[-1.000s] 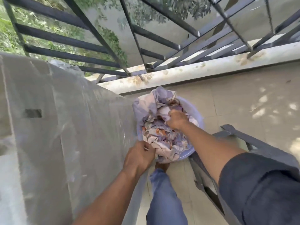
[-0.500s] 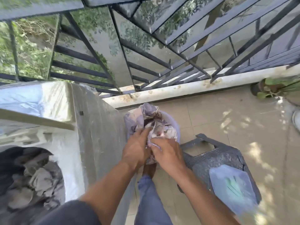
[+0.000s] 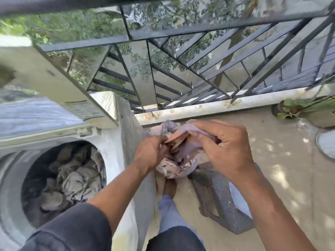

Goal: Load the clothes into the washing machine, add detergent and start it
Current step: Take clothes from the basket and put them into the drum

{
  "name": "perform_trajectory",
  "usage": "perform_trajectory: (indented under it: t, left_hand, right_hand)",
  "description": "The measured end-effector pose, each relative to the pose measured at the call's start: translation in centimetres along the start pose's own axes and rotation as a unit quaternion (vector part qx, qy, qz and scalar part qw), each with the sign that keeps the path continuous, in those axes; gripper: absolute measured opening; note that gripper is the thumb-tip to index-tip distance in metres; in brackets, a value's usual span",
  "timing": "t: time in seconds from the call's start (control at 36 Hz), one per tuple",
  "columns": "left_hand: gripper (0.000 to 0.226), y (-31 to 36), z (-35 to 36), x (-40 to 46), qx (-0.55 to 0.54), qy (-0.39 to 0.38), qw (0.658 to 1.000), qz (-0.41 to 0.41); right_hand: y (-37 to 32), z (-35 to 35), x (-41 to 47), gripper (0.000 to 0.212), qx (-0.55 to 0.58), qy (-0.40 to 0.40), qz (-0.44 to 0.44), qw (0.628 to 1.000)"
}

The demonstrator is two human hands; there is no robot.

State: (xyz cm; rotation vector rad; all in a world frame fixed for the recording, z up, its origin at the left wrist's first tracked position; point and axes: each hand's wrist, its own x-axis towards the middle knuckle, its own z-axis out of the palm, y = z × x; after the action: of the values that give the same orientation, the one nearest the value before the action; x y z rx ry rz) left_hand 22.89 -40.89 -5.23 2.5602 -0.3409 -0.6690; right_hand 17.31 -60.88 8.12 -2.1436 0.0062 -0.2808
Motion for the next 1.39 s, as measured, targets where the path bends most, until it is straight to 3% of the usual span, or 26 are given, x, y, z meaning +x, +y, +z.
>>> perform_trajectory:
  t: [0.06,0.11,0.17,0.22,0.36,0.44,0.58,0.69,0.78,0.83,0.89,1.0,1.06,1.17,1.25,1.39]
  left_hand:
    - [0.033,0.3,-1.4,-0.5,-0.066,0.029,0.997,0.003]
    - [0.026,0.6,-3.0,-1.0,-0.127,0.072,0.989,0.009]
    - [0.028,1.0,-5.0,-1.6,-0.179,0.12,0.976,0.021]
    - [0.029,1.5,-7.3,-2.4,-0.225,0.146,0.962,0.044]
    - [0.025,3.5,-13.2,-5.1,-0.26,0.174,0.941,0.126]
    - [0.031,5.1,-15.9,-6.9,-0.262,0.174,0.934,0.171]
    - [0.025,6.8,-18.8,-9.8,-0.291,0.137,0.922,0.216]
    - [0.031,6.2,-19.3,-11.1,-0.285,0.111,0.928,0.214]
    - [0.043,4.1,-19.2,-11.5,-0.112,0.12,0.963,0.212]
    - [0.041,2.4,-18.5,-11.5,0.04,0.132,0.967,0.215]
    - [0.031,1.1,-17.6,-11.6,0.123,0.162,0.952,0.229]
    - [0.017,-0.4,-16.0,-12.0,0.173,0.194,0.945,0.201]
    - [0.021,-1.2,-15.5,-11.9,0.193,0.196,0.946,0.172]
    - [0.011,-3.3,-14.9,-11.9,0.171,0.191,0.958,0.125]
    - [0.017,-4.0,-14.9,-13.0,0.117,0.182,0.972,0.096]
    - [0.027,-3.5,-16.6,-14.0,-0.121,0.157,0.979,0.046]
  right_hand:
    - [-1.6,-1.5,0.2,0.028,0.003,0.008,-0.03,1.0]
    - [-2.4,-2.8,0.5,0.035,0.001,0.022,-0.031,0.999]
    - [-2.3,-3.8,0.8,0.014,-0.02,0.051,-0.016,0.998]
    - [-1.7,-4.4,1.0,0.014,-0.07,0.065,0.004,0.995]
    - [-0.5,-5.2,0.6,0.05,-0.239,0.001,0.058,0.969]
    - [-0.1,-5.1,-0.3,0.05,-0.328,-0.056,0.114,0.936]
    - [2.0,-5.0,-1.6,0.015,-0.399,-0.081,0.243,0.88]
    - [2.0,-6.2,-2.5,0.024,-0.361,-0.016,0.314,0.878]
    - [-0.2,-7.8,-2.8,0.014,-0.243,0.065,0.321,0.913]
    - [-1.7,-8.7,-2.9,0.023,-0.115,0.13,0.31,0.935]
    - [-3.8,-9.1,-3.1,0.033,0.008,0.18,0.293,0.939]
    - [-8.7,-9.4,-3.9,0.045,0.171,0.206,0.229,0.936]
    - [-10.0,-9.5,-4.4,0.045,0.229,0.213,0.194,0.93]
    - [-11.2,-10.2,-5.8,0.048,0.3,0.259,0.17,0.902]
    - [-11.6,-10.3,-7.1,0.034,0.267,0.277,0.151,0.91]
    - [-11.0,-9.5,-10.0,0.032,0.182,0.297,0.181,0.92]
